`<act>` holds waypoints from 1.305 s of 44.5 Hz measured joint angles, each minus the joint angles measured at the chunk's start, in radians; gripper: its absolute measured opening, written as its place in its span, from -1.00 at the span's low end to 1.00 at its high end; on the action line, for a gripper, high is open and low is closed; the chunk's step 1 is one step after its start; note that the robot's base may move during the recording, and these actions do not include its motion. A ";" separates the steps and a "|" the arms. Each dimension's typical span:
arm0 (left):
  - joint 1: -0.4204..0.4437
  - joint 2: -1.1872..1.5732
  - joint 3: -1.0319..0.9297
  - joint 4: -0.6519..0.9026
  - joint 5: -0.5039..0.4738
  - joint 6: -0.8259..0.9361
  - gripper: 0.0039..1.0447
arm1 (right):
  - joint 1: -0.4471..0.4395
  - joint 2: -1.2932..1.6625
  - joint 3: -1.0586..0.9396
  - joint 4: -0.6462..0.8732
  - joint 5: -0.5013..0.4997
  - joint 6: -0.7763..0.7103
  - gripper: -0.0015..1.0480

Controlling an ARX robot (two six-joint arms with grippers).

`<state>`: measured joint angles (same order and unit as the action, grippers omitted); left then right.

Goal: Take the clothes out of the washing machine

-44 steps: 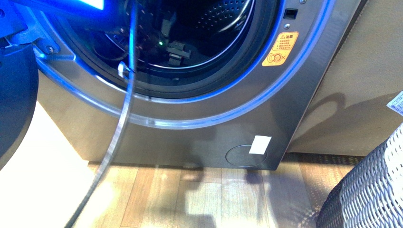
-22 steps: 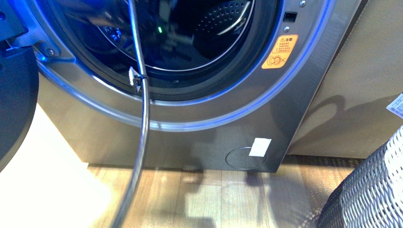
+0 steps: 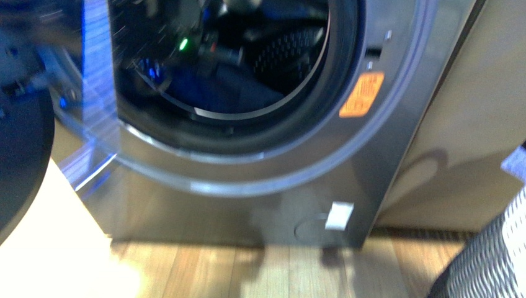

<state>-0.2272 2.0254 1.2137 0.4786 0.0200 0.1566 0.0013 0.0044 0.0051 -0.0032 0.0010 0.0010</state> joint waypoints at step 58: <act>-0.140 -0.925 -0.030 -0.354 0.137 -0.055 -0.89 | 0.000 0.000 0.000 0.000 0.000 0.000 0.86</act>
<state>-0.3672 1.1000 1.1839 0.1242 0.1570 0.1017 0.0013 0.0044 0.0051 -0.0032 0.0010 0.0010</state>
